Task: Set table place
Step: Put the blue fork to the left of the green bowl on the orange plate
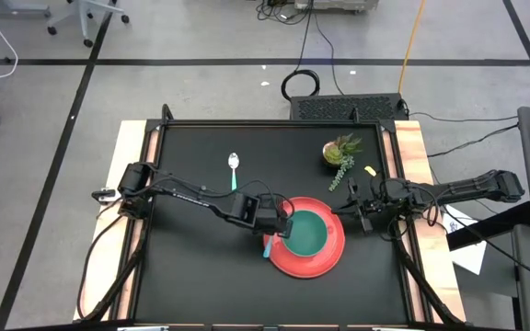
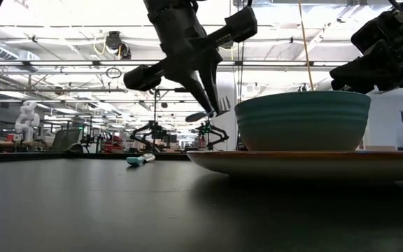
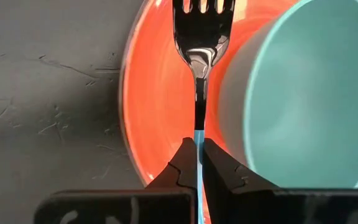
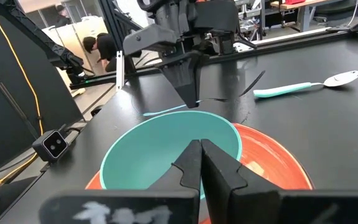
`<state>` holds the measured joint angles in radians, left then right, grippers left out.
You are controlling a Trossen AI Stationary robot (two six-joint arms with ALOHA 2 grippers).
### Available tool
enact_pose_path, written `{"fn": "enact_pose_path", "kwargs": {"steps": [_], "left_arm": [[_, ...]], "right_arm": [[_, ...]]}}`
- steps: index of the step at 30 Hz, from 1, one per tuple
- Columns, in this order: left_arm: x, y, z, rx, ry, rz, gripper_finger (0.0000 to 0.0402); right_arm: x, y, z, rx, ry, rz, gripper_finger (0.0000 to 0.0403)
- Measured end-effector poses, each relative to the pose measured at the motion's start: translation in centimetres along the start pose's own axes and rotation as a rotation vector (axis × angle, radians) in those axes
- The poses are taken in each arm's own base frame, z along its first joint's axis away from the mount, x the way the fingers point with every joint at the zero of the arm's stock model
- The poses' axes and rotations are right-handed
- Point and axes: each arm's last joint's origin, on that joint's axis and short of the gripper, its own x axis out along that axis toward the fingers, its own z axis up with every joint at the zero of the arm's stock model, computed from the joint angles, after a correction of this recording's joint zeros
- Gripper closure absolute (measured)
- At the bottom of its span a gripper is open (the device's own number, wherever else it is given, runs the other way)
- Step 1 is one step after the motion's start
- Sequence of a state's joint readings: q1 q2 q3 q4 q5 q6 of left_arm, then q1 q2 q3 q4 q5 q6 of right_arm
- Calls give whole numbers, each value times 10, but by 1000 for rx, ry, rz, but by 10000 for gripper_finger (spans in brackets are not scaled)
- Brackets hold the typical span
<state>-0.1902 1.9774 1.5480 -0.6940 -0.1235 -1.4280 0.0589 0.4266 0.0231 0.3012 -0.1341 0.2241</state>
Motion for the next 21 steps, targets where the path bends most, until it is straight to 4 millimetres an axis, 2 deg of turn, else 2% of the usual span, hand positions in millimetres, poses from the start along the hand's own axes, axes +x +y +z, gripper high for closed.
{"fn": "enact_pose_path", "kwargs": {"steps": [21], "left_arm": [[4,0,0,-52,-34,8,397]], "right_arm": [[0,0,0,0,-1,0,403]]}}
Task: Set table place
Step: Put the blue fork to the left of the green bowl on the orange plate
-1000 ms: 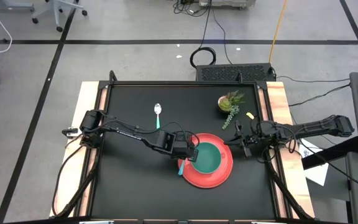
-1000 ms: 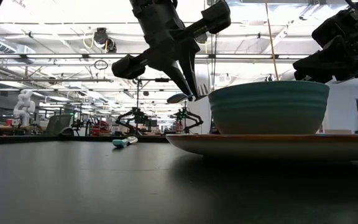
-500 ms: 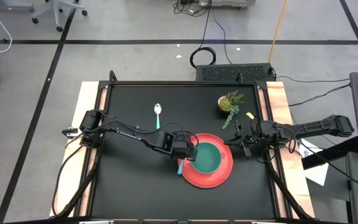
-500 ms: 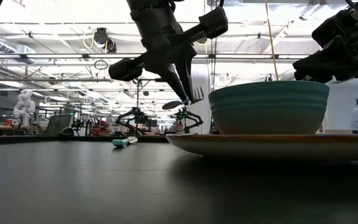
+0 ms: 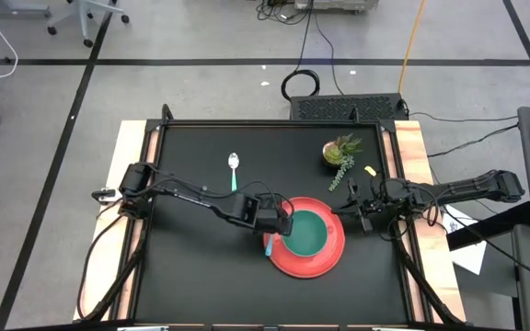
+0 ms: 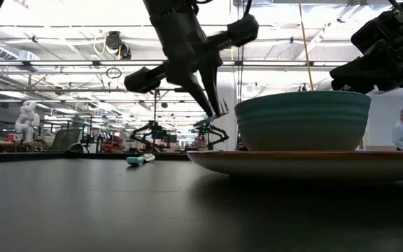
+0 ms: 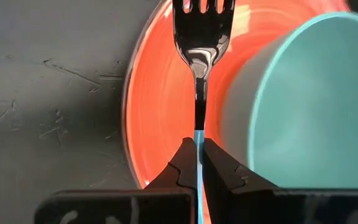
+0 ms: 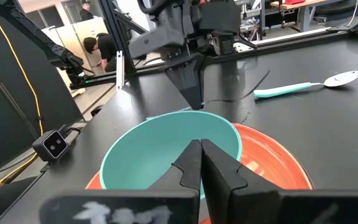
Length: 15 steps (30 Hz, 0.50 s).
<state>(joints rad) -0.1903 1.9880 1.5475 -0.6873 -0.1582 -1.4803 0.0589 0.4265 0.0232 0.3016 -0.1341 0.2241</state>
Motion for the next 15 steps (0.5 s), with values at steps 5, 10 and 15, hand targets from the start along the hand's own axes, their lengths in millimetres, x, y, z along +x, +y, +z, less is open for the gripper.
{"fn": "enact_pose_path", "kwargs": {"steps": [5,10,15], "left_arm": [[9,-2,-3,-14,8,-17,397],[16,-3,-4,-1,25,-22,397],[17,-2,-3,6,21,-19,397]], "right_arm": [[0,0,0,3,0,0,403],[0,0,0,4,-1,0,403],[0,0,0,4,-1,1,403]]}}
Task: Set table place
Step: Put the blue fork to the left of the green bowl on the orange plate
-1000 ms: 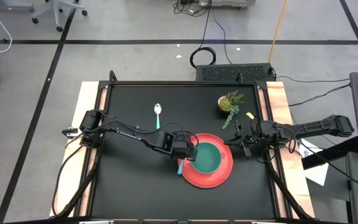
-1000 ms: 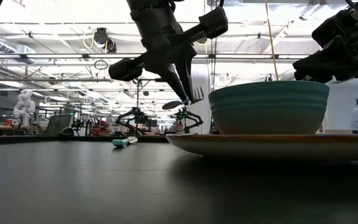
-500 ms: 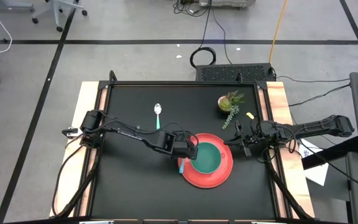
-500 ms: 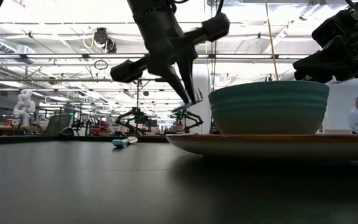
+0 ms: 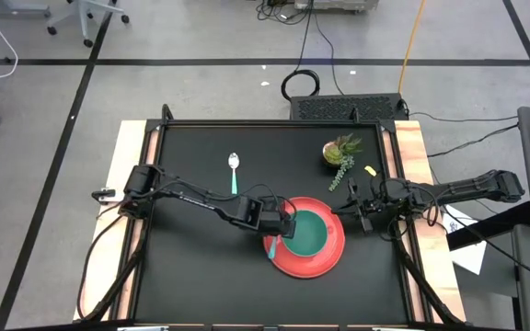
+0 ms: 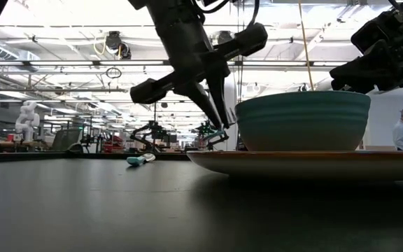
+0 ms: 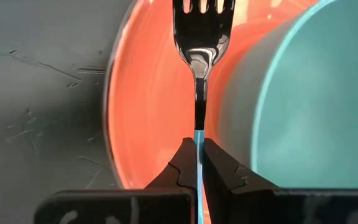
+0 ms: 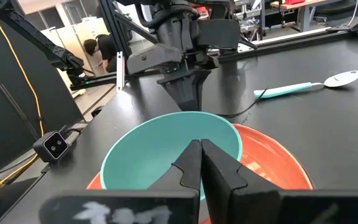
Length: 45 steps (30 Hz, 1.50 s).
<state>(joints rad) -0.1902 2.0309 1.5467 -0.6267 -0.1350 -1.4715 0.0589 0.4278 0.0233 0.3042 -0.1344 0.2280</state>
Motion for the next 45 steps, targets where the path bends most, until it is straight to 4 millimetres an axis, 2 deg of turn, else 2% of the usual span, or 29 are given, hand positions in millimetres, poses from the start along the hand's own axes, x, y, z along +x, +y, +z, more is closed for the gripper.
{"fn": "enact_pose_path", "kwargs": {"steps": [13,22,34,45], "left_arm": [[11,2,-2,10,7,24,397],[11,2,-1,31,-3,23,397],[15,4,12,52,0,32,396],[15,4,11,63,9,31,396]], "right_arm": [[0,0,1,21,-9,3,403],[0,0,1,21,-11,4,403],[0,0,1,32,-11,5,403],[0,0,1,32,-11,5,403]]}}
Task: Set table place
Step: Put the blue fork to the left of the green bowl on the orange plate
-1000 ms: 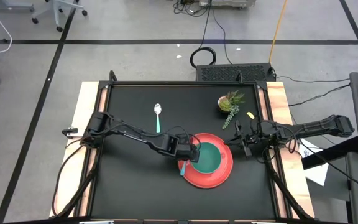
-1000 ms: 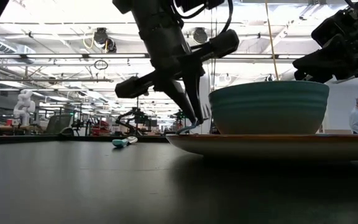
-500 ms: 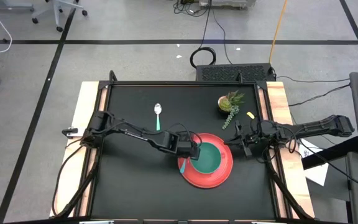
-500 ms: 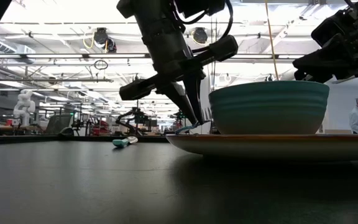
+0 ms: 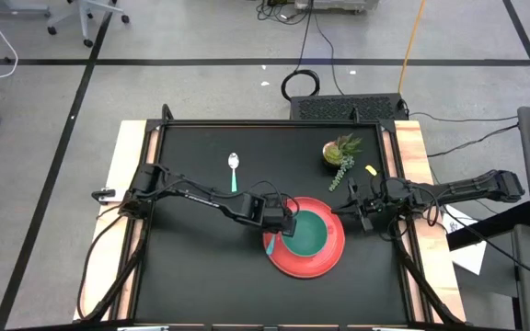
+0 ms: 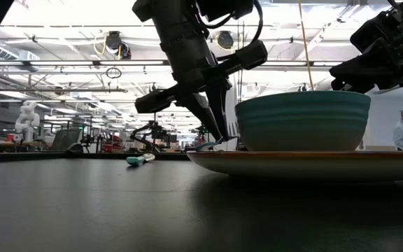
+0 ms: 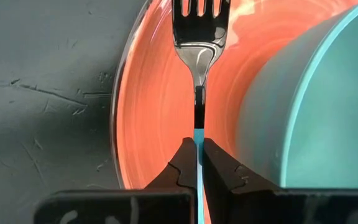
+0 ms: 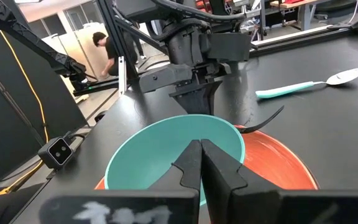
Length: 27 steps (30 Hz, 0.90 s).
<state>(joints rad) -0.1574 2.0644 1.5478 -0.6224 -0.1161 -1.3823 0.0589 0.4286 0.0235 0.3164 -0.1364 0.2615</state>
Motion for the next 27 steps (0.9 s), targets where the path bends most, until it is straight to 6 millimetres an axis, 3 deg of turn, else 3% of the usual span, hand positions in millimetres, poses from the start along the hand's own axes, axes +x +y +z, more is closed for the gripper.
{"fn": "enact_pose_path", "kwargs": {"steps": [8,18,27], "left_arm": [[0,0,0,13,1,2,396],[24,1,-5,61,75,-13,396],[28,-1,-1,51,65,-40,396]], "right_arm": [[0,0,0,0,0,0,403],[0,0,0,-1,-4,2,403],[0,0,1,-1,-5,2,403]]}}
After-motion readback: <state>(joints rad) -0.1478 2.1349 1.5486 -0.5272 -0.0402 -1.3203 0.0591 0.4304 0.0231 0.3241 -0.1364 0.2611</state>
